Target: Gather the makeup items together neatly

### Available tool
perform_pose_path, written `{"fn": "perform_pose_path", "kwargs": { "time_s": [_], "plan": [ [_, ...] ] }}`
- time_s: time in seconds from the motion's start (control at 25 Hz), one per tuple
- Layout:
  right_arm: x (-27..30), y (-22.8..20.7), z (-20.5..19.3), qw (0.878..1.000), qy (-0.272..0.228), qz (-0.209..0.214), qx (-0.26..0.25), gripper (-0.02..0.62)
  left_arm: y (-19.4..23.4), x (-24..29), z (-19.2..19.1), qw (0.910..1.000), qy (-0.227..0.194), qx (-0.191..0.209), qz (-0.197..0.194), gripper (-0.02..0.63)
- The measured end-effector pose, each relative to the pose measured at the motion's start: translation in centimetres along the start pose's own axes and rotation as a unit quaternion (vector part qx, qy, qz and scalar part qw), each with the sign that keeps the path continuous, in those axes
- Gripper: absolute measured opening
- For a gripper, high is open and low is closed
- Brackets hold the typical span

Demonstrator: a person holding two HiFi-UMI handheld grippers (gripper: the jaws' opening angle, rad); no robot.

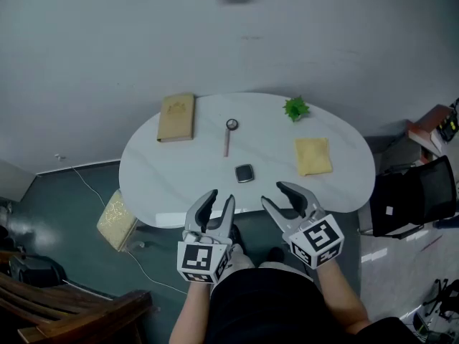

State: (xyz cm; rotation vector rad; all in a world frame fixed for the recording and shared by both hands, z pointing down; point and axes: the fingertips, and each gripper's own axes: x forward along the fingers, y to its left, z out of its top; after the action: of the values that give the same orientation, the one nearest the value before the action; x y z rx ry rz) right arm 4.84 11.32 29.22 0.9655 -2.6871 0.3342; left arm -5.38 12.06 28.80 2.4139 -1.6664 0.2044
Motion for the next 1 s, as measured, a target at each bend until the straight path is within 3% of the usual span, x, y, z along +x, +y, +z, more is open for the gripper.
{"fn": "perform_pose_path", "kwargs": {
  "time_s": [0.32,1.0],
  "plan": [
    [4.4,-0.2,1.6,1.0,0.009,-0.018,-0.001,0.212,4.4,2.3,0.5,0.9996,0.01,0.007,-0.024,0.194],
    [9.6,0.6,-0.2,0.996,0.04,-0.073,0.035,0.218,10.7,5.2,-2.7,0.9961,0.047,-0.007,-0.075,0.196]
  ]
}}
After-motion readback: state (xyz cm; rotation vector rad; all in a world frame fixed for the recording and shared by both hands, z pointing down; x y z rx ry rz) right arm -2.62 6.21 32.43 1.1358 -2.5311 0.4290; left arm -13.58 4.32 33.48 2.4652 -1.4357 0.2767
